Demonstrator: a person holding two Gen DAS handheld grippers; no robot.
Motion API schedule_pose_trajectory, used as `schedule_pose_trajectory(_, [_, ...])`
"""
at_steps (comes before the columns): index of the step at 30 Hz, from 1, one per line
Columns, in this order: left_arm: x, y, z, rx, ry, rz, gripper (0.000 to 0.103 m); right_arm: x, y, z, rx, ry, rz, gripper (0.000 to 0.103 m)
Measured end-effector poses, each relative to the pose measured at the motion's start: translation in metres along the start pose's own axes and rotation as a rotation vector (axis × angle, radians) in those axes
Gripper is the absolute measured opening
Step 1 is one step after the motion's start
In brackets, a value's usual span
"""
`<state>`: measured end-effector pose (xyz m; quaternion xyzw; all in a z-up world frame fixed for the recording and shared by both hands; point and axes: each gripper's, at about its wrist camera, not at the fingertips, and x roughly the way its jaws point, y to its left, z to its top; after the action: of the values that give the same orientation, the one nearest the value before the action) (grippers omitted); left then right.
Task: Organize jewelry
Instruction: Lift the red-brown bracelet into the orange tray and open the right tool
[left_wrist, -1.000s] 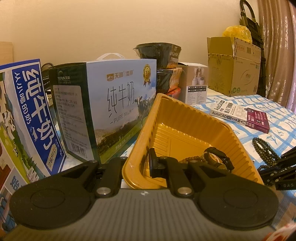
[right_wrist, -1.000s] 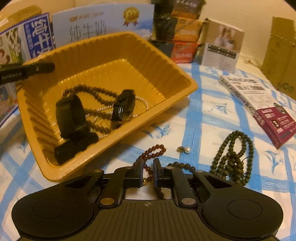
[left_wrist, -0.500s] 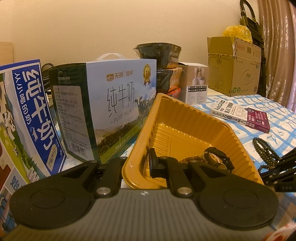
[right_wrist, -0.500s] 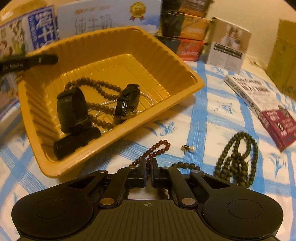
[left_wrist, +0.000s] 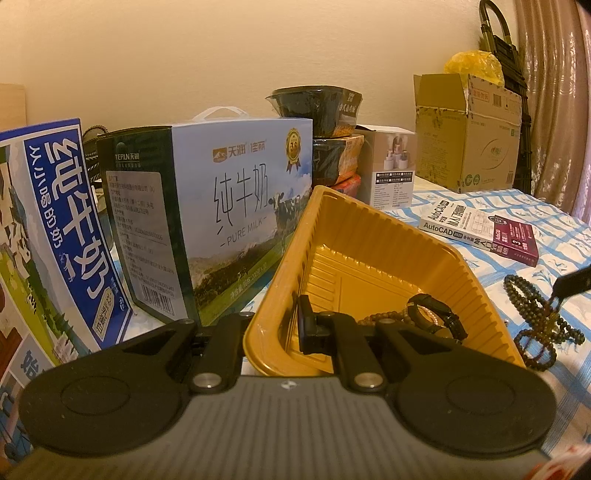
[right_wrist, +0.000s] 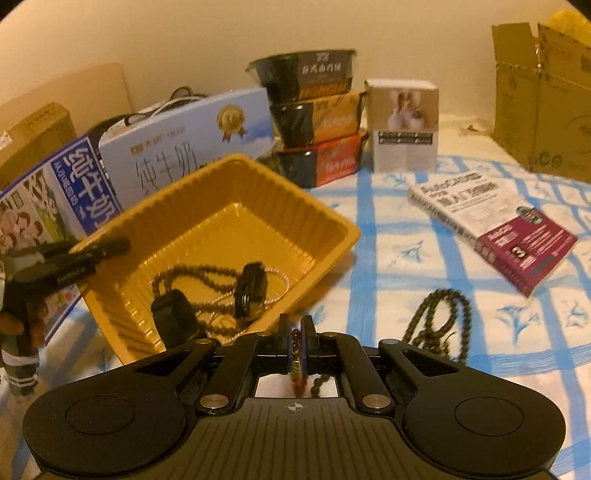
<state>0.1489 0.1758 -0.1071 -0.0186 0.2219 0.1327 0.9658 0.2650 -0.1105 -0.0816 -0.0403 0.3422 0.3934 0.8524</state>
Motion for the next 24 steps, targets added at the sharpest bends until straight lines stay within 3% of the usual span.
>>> schedule_pose_trajectory(16, [-0.001, -0.002, 0.001, 0.007, -0.002, 0.002, 0.01, -0.023, 0.007, 0.016, -0.013, -0.049, -0.004, 0.004])
schedule_pose_trajectory(24, [-0.002, -0.003, 0.002, 0.009, -0.004, 0.002, 0.01, -0.031, 0.019, 0.028, -0.024, -0.065, 0.05, 0.004])
